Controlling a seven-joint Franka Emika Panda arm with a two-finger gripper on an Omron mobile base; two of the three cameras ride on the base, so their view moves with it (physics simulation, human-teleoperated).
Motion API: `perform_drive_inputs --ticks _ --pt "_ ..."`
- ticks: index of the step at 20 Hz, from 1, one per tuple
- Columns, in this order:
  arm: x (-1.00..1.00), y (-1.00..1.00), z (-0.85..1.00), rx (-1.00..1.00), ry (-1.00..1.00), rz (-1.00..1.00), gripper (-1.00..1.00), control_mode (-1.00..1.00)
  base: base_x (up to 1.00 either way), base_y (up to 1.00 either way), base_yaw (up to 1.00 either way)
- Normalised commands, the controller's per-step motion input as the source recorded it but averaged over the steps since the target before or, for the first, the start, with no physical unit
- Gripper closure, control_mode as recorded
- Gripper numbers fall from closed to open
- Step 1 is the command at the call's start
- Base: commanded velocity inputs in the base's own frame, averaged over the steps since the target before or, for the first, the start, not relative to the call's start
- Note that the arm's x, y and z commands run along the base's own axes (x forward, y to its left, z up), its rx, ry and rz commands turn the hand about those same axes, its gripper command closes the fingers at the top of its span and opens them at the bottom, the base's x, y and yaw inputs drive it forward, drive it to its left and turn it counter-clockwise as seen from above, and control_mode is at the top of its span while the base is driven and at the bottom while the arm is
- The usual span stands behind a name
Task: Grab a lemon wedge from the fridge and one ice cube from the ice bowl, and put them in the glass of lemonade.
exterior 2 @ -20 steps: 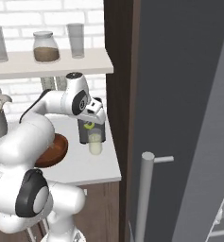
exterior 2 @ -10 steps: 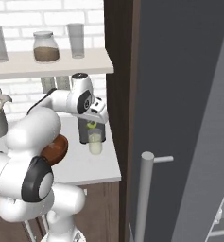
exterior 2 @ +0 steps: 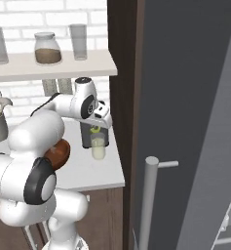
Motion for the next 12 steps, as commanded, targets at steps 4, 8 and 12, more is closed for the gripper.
perform_drive_inputs --ticks 4,8,12 --pt "0.09 0.00 0.00 0.00 0.00 0.00 1.00 -1.00 0.00 0.00 0.00" --pt "0.00 0.00 0.00 0.00 0.00 0.00 1.00 -1.00 0.00 0.00 0.00" --pt "0.02 0.00 0.00 0.00 0.00 0.00 1.00 -1.00 0.00 0.00 0.00"
